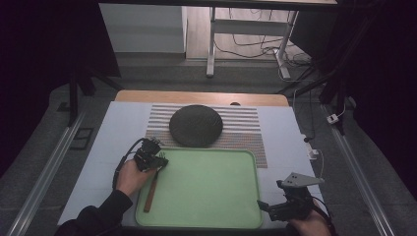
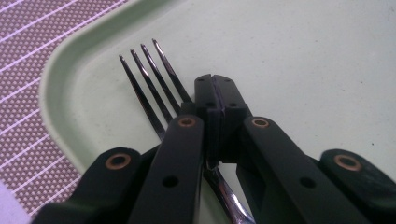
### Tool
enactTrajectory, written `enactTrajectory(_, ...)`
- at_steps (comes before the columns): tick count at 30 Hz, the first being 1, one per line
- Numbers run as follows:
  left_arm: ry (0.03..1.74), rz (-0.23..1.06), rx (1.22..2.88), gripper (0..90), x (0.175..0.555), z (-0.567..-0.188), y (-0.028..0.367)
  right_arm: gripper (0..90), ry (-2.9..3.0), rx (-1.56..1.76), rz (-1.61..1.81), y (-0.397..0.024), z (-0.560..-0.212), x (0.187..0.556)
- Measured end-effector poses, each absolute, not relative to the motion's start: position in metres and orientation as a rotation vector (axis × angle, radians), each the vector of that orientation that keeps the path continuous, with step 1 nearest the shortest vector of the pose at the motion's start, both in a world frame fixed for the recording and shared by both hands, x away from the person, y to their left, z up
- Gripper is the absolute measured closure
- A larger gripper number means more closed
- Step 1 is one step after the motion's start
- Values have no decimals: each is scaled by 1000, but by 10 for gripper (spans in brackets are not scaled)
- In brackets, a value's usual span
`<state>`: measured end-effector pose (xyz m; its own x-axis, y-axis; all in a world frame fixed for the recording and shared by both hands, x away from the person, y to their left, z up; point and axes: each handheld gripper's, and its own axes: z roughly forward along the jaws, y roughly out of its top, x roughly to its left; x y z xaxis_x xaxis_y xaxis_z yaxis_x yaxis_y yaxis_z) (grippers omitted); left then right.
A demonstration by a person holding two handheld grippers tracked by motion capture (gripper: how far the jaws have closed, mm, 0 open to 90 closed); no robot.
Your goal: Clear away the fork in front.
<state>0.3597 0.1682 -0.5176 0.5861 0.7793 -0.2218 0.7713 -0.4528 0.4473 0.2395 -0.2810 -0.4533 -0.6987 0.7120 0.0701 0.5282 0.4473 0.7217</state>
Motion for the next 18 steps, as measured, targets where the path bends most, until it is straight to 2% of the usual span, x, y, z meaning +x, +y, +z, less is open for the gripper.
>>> enactTrajectory(4, 1230, 18, 2306, 853, 360, -517, 169, 22, 2457, 1079, 1089, -281, -453, 240)
enactTrajectory(5, 1222, 24, 2306, 808, 359, -517, 169, 22, 2456, 1079, 1089, -281, -453, 240)
enactTrajectory(7, 1209, 41, 2299, 787, 358, -515, 169, 22, 2456, 1079, 1090, -281, -453, 240)
enactTrajectory(10, 1190, 56, 2285, 676, 357, -513, 171, 22, 2459, 1081, 1096, -281, -453, 240)
enactTrajectory(12, 1177, 62, 2280, 654, 356, -510, 172, 22, 2458, 1082, 1095, -281, -453, 240)
enactTrajectory(18, 1111, 51, 2233, 483, 347, -499, 177, 22, 2456, 1082, 1099, -281, -453, 240)
